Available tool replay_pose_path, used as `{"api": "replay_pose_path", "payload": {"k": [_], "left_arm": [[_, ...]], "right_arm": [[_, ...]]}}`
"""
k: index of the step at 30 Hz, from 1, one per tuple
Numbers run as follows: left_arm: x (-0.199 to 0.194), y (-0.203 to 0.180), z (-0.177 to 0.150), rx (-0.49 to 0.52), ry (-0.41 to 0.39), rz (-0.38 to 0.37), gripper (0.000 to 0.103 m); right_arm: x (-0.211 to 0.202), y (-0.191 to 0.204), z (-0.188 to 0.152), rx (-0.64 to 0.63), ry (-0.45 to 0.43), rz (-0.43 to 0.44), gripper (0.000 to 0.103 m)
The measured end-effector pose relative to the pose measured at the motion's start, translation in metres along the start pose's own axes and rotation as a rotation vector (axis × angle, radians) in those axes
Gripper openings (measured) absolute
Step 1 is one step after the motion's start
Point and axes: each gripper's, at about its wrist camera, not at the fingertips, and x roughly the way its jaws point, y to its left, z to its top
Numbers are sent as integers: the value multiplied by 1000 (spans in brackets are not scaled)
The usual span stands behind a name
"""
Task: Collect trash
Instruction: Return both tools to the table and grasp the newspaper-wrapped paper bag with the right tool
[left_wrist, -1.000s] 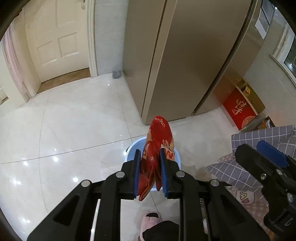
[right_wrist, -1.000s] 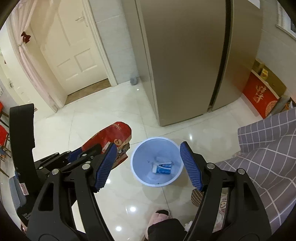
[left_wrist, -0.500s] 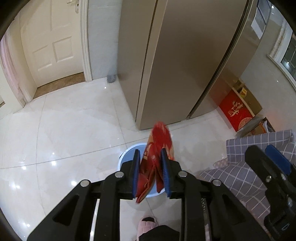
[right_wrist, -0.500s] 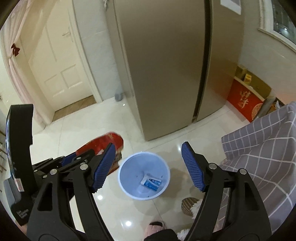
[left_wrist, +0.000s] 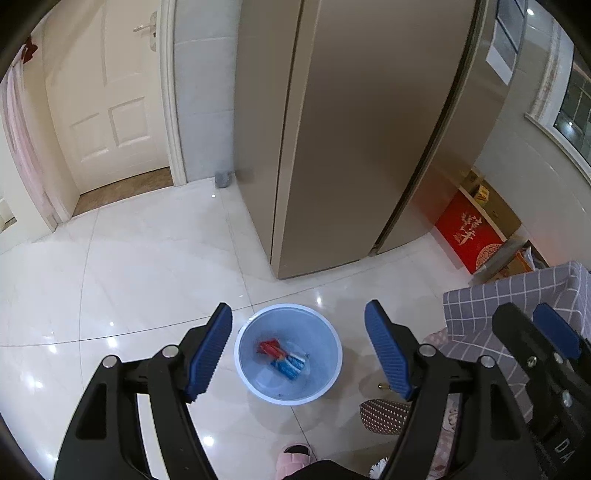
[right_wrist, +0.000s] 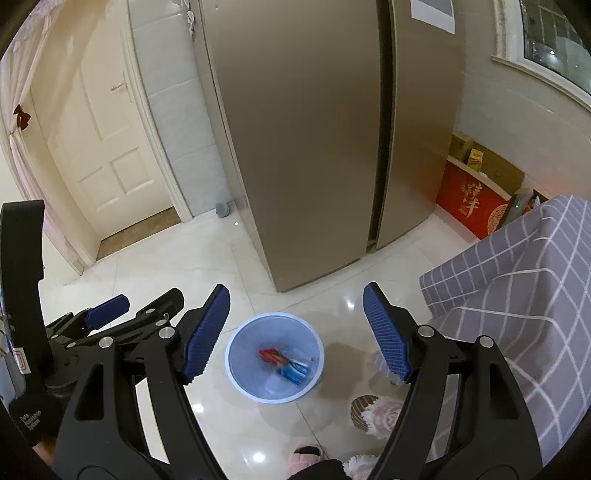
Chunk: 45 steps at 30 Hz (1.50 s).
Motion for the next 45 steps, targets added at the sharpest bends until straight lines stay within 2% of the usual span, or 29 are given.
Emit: {"api": "replay_pose_path", "payload": {"k": [4,10,18,25,33,38,45], "left_arm": [[-15,-15,-3,18,-15,-13,73],[-47,-60,-12,75,-48,-59,73],[-92,-153,-42,212,-67,-175,73],[-123,-245,-82,362,-44,-292,73],[-141,-325,-127,519,-7,-377,73],[-146,-358,-135,550,3,-397,73],[-159,-407,-144,633,-42,-442,73]], "right_arm": [[-19,-13,0,16,-17,-18,74],[-58,-48,-7,53,-52,-67,74],[-133,-125,-23,137,-111,-187,76],[-192,-202,-50,208,-128,-315,77],[-232,-277,-88,303,-115,-416,77],[-249,-314,-106,372,-125,-457,77],[-269,-361,-124,468,-143,-505,77]]}}
